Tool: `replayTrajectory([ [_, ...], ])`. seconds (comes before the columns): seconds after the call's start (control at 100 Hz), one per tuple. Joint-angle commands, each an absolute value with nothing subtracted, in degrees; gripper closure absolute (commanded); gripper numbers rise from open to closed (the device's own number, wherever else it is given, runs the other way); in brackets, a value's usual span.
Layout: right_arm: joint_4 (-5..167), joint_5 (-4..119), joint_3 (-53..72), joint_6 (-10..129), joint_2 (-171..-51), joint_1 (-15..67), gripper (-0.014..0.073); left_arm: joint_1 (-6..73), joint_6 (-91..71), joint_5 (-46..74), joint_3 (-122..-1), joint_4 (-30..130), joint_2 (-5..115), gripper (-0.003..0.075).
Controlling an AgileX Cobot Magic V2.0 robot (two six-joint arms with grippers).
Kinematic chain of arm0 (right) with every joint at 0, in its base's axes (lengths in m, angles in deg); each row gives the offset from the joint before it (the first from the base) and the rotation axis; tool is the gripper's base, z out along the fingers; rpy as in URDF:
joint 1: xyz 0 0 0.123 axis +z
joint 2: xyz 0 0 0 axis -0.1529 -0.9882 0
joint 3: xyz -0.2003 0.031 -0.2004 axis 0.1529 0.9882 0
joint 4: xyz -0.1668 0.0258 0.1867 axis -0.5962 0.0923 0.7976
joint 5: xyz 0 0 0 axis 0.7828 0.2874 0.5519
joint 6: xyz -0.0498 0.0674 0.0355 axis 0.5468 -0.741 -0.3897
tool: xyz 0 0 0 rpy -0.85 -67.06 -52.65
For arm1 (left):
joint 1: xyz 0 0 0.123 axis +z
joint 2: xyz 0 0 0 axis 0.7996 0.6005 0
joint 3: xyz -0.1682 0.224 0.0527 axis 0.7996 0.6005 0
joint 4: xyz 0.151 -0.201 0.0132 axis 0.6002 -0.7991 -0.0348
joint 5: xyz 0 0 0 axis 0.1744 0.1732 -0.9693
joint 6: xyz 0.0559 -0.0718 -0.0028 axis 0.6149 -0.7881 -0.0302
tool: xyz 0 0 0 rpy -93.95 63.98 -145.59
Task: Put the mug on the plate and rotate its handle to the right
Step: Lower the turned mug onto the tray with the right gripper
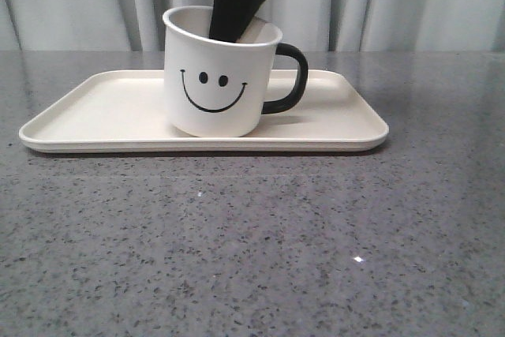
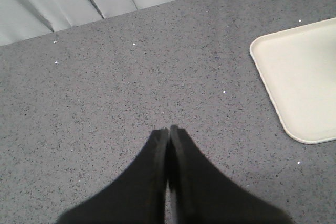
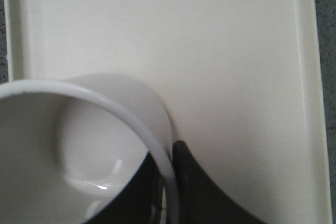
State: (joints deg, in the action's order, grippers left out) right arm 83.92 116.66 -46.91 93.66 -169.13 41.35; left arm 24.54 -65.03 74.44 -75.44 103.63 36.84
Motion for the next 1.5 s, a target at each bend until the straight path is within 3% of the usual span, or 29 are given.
replayTrajectory([
  [0.0, 85.4, 118.7, -48.7, 94.3, -166.0, 41.2, 0.0697, 24.2, -65.7, 73.2, -76.6, 104.7, 37.1, 0.0740],
  [0.22, 85.6, 118.5, -48.7, 94.3, -166.0, 41.2, 0.0571, 24.2, -65.7, 73.2, -76.6, 104.7, 37.1, 0.0740],
  [0.47, 85.6, 117.9, -48.7, 94.2, -166.0, 41.2, 0.0561, 24.2, -65.7, 73.2, -76.6, 104.7, 37.1, 0.0740],
  [0.68, 85.6, 117.7, -48.7, 94.2, -166.0, 41.2, 0.0493, 24.2, -65.7, 73.2, -76.6, 104.7, 37.1, 0.0740],
  [1.49, 85.9, 116.7, -51.9, 94.0, -166.0, 41.2, 0.0493, 24.2, -65.7, 73.2, -76.6, 104.7, 37.1, 0.0740],
])
